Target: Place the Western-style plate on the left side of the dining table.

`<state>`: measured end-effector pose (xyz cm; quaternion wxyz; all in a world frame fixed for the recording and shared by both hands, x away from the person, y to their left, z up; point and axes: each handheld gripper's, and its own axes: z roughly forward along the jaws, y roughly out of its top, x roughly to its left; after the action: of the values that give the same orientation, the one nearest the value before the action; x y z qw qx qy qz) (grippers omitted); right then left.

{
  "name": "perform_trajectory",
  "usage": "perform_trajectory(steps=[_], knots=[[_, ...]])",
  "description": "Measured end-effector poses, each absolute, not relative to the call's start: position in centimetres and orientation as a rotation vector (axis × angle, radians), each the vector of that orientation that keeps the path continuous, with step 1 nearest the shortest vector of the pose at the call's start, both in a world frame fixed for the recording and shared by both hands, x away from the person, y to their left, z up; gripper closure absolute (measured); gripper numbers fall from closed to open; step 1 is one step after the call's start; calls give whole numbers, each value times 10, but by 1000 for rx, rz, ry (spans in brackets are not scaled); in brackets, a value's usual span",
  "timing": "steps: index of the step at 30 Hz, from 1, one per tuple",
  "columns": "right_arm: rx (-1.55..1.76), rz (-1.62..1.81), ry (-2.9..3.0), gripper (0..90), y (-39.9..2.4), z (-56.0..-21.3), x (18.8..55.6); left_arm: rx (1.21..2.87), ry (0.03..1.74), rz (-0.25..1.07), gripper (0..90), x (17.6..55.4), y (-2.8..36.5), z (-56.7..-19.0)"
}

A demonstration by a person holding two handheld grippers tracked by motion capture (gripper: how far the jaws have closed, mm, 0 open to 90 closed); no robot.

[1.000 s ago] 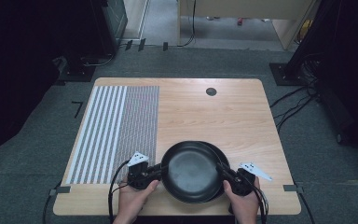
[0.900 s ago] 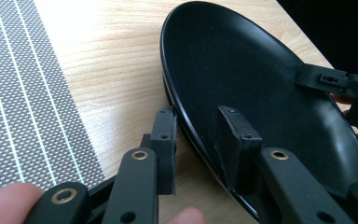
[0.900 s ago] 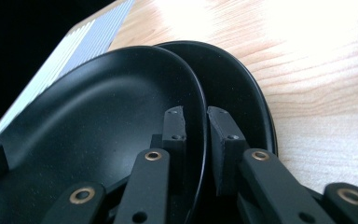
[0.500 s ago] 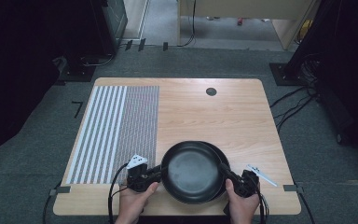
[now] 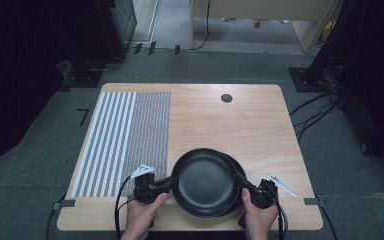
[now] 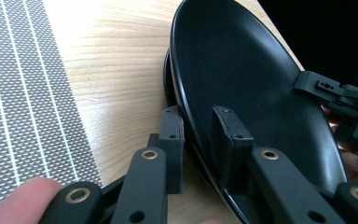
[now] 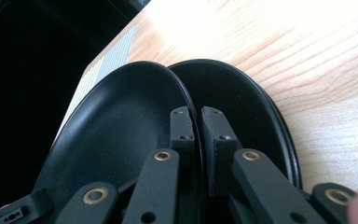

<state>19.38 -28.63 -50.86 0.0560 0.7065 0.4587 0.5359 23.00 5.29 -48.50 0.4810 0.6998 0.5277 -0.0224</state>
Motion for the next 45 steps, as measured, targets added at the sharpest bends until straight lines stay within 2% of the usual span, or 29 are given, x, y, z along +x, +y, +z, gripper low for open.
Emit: perform_trajectory(steps=[10,21,31,45], knots=[[2105,1642,1419,842,-281,-494,203,1680,1280,-48,750,233,63,-474],[2061,1656,1477,841,-251,-477,226,1634,1310,-21,749,244,92,-461],[2017,1682,1570,841,-204,-464,267,1565,1370,33,748,257,134,-452],[2013,1688,1693,836,-148,-470,314,1506,1477,97,749,276,190,-454]])
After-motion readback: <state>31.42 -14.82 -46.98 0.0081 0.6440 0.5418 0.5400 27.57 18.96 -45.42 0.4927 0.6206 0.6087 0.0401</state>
